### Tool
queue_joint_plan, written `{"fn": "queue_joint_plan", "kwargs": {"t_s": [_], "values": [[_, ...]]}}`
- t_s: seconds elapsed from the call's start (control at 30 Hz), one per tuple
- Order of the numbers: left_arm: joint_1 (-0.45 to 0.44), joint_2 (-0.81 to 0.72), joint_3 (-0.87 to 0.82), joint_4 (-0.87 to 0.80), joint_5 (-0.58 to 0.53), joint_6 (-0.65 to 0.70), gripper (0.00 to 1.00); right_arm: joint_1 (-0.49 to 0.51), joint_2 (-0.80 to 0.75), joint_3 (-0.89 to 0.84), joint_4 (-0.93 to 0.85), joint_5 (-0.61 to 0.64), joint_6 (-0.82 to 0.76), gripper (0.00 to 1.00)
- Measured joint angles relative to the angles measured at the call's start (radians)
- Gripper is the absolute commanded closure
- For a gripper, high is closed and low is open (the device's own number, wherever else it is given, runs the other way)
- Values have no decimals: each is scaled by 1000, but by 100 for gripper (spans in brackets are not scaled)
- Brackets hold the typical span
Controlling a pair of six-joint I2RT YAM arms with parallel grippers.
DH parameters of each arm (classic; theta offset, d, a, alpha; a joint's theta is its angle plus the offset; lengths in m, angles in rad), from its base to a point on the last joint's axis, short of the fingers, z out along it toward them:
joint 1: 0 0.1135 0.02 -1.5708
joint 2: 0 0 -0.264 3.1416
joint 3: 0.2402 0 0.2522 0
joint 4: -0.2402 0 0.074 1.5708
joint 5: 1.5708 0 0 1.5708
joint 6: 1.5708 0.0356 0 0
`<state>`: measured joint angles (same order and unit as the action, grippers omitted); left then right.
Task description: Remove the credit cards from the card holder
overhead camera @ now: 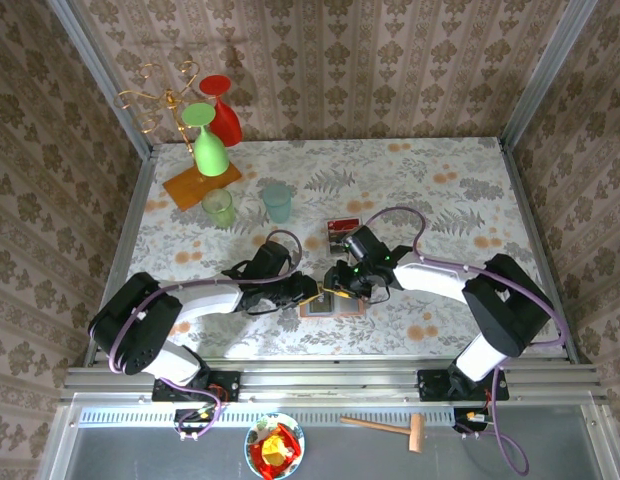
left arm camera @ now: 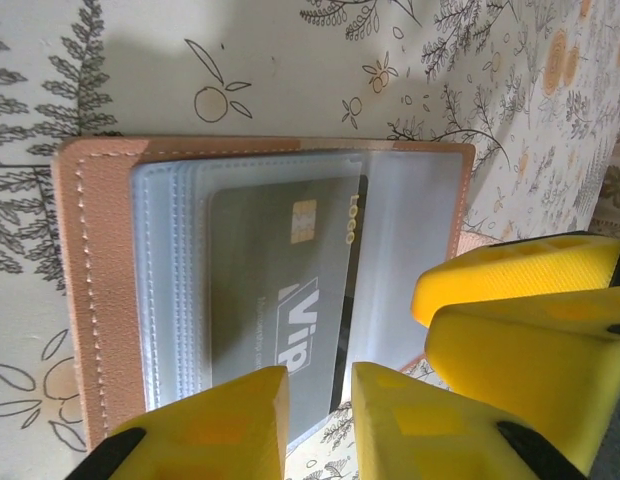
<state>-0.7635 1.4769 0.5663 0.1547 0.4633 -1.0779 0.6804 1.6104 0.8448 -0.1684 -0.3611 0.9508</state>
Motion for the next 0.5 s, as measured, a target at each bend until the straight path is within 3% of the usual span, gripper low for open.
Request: {"fn": "queue_joint_plan", "kwargs": {"t_s": [0.5], "values": [[14, 0, -18, -5, -4, 6, 77, 15, 72, 25, 30, -14, 3, 67]]}}
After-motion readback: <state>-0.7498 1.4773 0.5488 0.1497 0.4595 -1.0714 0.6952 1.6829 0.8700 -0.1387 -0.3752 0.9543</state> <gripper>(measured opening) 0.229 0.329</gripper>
